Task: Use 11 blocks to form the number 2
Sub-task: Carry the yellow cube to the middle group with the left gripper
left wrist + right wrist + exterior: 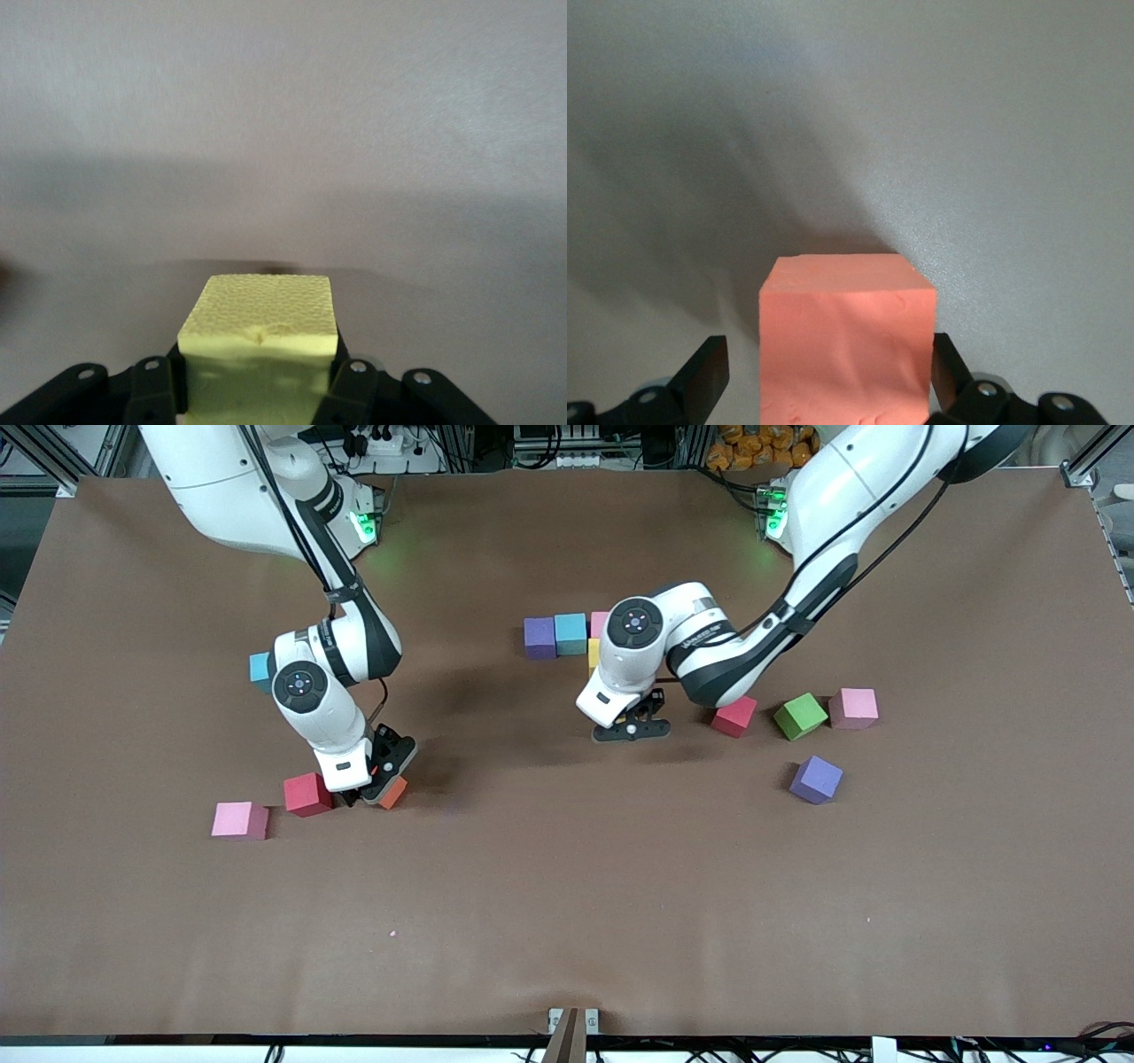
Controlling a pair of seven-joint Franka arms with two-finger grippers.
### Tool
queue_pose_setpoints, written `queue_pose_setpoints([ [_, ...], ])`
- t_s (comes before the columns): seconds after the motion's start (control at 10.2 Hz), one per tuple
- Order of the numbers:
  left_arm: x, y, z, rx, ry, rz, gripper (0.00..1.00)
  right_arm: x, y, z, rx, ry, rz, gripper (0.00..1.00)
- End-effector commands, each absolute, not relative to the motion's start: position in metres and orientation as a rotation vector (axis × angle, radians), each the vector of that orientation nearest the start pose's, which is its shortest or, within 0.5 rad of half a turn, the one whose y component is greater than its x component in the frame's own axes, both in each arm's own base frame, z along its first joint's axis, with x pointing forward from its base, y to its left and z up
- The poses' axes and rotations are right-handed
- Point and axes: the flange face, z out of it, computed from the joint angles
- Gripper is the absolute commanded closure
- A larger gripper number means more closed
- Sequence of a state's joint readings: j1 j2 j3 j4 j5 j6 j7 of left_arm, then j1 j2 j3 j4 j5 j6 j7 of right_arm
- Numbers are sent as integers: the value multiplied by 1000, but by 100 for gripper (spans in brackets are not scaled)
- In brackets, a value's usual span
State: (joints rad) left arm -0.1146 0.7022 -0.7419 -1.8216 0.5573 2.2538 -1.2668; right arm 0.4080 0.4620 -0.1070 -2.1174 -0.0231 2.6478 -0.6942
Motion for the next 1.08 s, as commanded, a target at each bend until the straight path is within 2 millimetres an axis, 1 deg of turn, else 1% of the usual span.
queue_pose_setpoints([
  [0.0, 455, -451, 226, -3105, -307, 84, 65, 557, 173, 198, -2800, -1559, -101, 0],
  [0.1, 453, -452, 224, -3102, -301, 89, 65, 557, 173, 197, -2799, -1559, -98, 0],
  [0.29, 441, -455, 218, -3095, -266, 101, 64, 557, 173, 197, -2799, -1559, -98, 0],
  [0.49, 431, -457, 212, -3139, -226, 79, 64, 557, 173, 197, -2799, -1559, -98, 0],
  [0.98, 420, -458, 209, -3146, -165, 81, 62, 558, 174, 198, -2800, -1559, -103, 0],
])
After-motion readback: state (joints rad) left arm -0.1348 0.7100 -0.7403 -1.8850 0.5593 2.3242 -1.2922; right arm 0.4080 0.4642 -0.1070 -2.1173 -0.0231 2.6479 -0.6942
